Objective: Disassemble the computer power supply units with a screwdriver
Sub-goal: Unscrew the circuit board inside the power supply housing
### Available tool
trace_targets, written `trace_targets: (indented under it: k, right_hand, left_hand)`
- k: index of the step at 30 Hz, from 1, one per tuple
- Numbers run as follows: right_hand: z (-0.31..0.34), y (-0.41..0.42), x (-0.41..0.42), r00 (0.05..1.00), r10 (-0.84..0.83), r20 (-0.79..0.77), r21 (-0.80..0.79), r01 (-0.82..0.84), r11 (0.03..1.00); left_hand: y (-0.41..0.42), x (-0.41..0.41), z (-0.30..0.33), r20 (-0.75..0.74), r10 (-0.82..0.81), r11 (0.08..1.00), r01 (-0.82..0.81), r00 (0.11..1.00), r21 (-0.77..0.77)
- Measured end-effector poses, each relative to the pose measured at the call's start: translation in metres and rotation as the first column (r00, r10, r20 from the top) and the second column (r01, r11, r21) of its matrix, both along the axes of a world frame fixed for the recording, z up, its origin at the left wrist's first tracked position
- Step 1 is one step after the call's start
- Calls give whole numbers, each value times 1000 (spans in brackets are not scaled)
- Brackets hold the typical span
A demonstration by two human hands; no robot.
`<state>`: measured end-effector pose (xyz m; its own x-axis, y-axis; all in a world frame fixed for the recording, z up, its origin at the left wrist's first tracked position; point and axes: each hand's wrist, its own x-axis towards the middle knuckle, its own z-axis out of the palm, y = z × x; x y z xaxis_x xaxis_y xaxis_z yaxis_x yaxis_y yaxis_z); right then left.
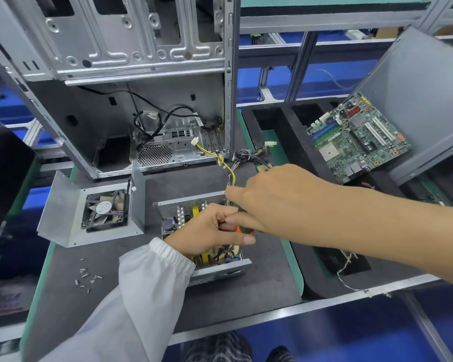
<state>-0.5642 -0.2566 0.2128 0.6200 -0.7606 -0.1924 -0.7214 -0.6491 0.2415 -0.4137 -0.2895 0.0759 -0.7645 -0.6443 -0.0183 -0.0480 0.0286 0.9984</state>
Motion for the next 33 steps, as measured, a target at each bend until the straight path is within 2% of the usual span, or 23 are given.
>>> trace_targets:
  k: [4,7,9,11,13,16,18,21,23,25,27,30,33]
  right_hand:
    - [4,-4,-8,998,62,17,221,-64,973]
    - [7,-5,-9,995,65,75,344,-87,935]
    - [10,-6,-9,991,-44,129,288,5,958]
    - [11,-6,-5,995,-83,47,29,82,996]
    - [5,-5,0,999,-15,-39,-121,10,993]
    - [-1,-6,1,997,73,-36,-25,-74,997]
    - [4,-10,-4,995,96,-3,153,-95,984]
    - [18,-13,-3,990,134,48,397,-142,907]
    - [23,-14,-3,996,68,50,338,-81,938]
    - [25,-13,1,999,-21,-34,104,24,994]
    - [25,-10,9,995,-25,-96,-34,22,999]
    - [16,-10,9,994,44,-96,36,-41,999]
    - [19,-12,-2,994,106,-33,272,-93,958]
  left_hand:
    - [-1,1,-7,-44,80,992,-75,996,101]
    - [0,1,-4,-35,48,999,-48,998,15]
    - [0,1,0,-27,33,999,-33,999,-10]
    - [-1,1,-1,-37,0,1000,-1,999,-25]
    - [-1,1,2,-64,-55,996,50,996,-72]
    - [1,0,4,-79,-17,999,14,997,-39]
    - [0,3,0,-81,58,998,-59,995,-6]
    - [1,4,-1,-51,68,997,-69,996,-25]
    - [1,4,0,-32,72,997,-73,997,-40]
    - [2,4,1,-26,36,999,-36,999,-4]
    - [1,4,3,-65,-9,1000,10,998,12]
    - [2,2,5,-62,10,1000,-10,998,-2]
    - [4,1,4,-56,86,996,-84,995,29]
